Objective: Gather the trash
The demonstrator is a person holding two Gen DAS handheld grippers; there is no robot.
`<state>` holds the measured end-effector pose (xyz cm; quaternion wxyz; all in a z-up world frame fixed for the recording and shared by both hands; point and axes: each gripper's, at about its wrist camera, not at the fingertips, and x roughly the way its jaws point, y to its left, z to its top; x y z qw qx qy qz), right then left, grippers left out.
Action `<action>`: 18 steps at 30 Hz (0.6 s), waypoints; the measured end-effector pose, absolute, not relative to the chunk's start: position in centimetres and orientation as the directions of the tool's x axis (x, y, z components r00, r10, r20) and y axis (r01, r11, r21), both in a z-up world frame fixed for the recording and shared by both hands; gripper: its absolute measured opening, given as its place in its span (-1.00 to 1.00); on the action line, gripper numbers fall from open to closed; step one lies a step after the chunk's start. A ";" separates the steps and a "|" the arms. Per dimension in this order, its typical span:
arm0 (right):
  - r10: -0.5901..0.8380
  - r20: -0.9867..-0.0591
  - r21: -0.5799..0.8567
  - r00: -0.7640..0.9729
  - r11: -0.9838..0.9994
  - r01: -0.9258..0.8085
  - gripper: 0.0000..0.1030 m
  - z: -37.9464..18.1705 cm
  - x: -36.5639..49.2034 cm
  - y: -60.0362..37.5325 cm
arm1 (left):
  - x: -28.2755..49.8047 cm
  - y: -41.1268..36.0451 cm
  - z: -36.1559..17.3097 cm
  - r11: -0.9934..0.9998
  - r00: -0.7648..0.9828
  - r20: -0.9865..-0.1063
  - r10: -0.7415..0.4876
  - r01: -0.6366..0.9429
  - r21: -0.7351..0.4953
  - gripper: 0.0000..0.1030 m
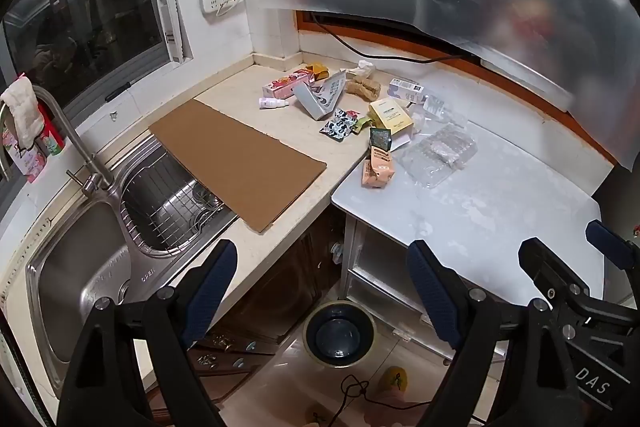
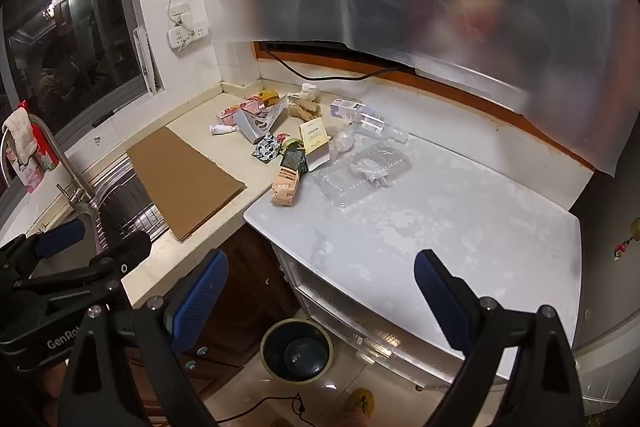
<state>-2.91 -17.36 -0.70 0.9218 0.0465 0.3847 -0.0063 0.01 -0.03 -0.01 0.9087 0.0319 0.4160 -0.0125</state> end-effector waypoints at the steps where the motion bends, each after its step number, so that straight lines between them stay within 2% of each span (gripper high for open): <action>1: 0.025 -0.708 0.082 0.705 0.995 0.047 0.85 -0.7 -2.9 -17.3 | 0.0 0.0 0.0 0.998 0.654 -0.756 0.000 0.049 0.042 0.66; 18: 0.018 -0.711 0.071 0.703 0.996 0.046 0.85 -0.7 -2.2 -16.8 | -0.2 0.3 -0.5 0.998 0.649 -0.761 -0.013 0.057 0.032 0.53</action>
